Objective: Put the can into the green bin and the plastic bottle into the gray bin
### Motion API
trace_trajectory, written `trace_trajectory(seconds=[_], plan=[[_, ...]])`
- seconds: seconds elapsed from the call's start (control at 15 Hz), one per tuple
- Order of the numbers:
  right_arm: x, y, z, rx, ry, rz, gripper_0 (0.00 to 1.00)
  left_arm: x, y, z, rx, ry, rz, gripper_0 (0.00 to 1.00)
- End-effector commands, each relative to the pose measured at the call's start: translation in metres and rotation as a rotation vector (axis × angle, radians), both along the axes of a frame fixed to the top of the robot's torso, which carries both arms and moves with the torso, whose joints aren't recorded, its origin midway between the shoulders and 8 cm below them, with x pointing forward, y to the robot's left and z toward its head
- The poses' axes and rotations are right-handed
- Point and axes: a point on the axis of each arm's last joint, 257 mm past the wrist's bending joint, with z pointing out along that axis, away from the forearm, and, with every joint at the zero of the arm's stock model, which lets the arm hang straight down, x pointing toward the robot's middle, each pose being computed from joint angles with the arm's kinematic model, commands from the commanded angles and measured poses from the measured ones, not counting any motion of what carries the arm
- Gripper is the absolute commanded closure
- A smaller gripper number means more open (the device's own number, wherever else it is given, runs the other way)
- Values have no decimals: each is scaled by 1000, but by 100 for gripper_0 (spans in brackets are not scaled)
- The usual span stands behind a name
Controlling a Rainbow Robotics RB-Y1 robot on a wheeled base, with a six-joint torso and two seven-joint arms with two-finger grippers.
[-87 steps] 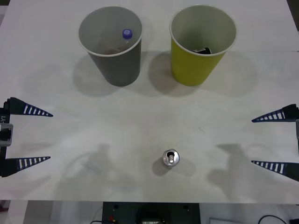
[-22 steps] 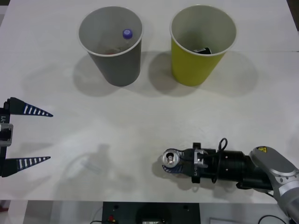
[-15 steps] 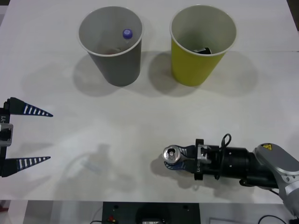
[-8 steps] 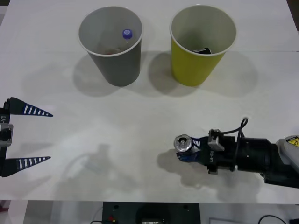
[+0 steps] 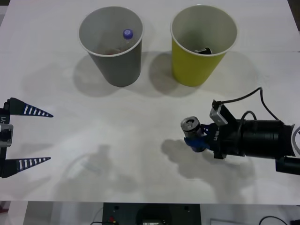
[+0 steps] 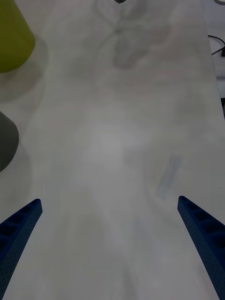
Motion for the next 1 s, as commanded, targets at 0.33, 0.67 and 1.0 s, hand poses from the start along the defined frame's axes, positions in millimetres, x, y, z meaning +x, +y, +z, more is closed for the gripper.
trace_trajectory(seconds=[0.33,0.67,1.0], plan=[[2,-20,56,44,133,-269,100,0,0,0,0,0,0,0],[2,-53,98,21,119,-343,100,0,0,0,0,0,0,0],[15,-75,149,-103,28,-325,100,0,0,0,0,0,0,0]])
